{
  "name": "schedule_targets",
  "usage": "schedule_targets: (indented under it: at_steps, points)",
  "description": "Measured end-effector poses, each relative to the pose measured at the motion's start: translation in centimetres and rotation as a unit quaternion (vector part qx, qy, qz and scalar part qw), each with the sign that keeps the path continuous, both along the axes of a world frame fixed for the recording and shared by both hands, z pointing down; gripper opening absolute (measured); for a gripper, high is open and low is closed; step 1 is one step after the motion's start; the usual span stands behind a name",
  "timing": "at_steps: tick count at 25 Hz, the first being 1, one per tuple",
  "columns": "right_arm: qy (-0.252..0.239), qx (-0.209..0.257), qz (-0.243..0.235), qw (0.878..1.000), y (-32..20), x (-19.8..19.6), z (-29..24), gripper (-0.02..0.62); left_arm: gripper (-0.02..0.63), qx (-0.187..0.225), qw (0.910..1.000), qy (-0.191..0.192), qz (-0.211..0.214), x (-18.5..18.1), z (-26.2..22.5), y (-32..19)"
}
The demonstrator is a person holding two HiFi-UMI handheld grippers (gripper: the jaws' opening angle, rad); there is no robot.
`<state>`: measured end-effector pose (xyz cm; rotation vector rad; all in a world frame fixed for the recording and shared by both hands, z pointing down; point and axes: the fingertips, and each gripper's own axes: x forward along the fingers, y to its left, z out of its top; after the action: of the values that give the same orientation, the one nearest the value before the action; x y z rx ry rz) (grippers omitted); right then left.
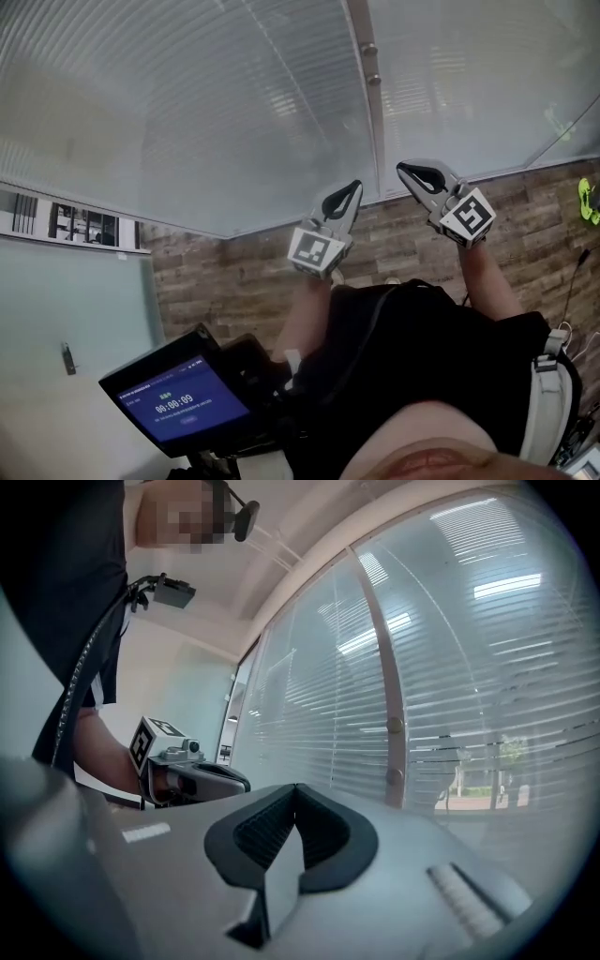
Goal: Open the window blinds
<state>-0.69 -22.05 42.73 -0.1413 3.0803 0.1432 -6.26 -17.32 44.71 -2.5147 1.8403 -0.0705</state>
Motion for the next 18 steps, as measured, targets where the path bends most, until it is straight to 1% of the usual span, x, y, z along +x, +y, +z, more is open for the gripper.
schedule_targets:
  at_steps: [4, 7, 9, 10, 14, 16, 18]
  points:
    - [-0.002, -0.016, 0.015, 1.000, -0.3, 0.6, -0.2, 0.006, 0.003, 0.006, 0.9999, -0.010, 0.005, -0.1, -0.4, -0.2]
    - [-0.011, -0.009, 0.030, 0.999, -0.8, 1.6, -0.2, 0.006, 0.003, 0.017, 0.9993, -0.019, 0.025, 0.8, -1.0, -0.7]
    - [-0.010, -0.008, 0.040, 0.999, -0.4, 1.5, 0.0, 0.006, 0.003, 0.021, 0.9990, -0.015, 0.038, 0.9, -0.7, -0.3]
    - [-0.006, -0.008, 0.044, 0.999, -0.3, 0.5, 0.1, 0.006, 0.003, 0.020, 0.9988, -0.010, 0.044, 0.1, -0.6, -0.4]
    - [0.016, -0.001, 0.074, 0.997, -2.4, -5.7, -0.1, 0.006, 0.003, 0.005, 0.9970, 0.008, 0.077, -6.3, -0.4, -3.0]
    - [0.021, 0.001, 0.085, 0.996, -2.6, -7.0, -0.8, 0.006, 0.003, 0.001, 0.9959, 0.006, 0.090, -7.6, -0.4, -3.8]
    - [0.020, 0.007, 0.093, 0.995, -2.2, -7.3, -1.0, 0.006, 0.003, 0.003, 0.9948, 0.003, 0.102, -7.8, -0.5, -3.9]
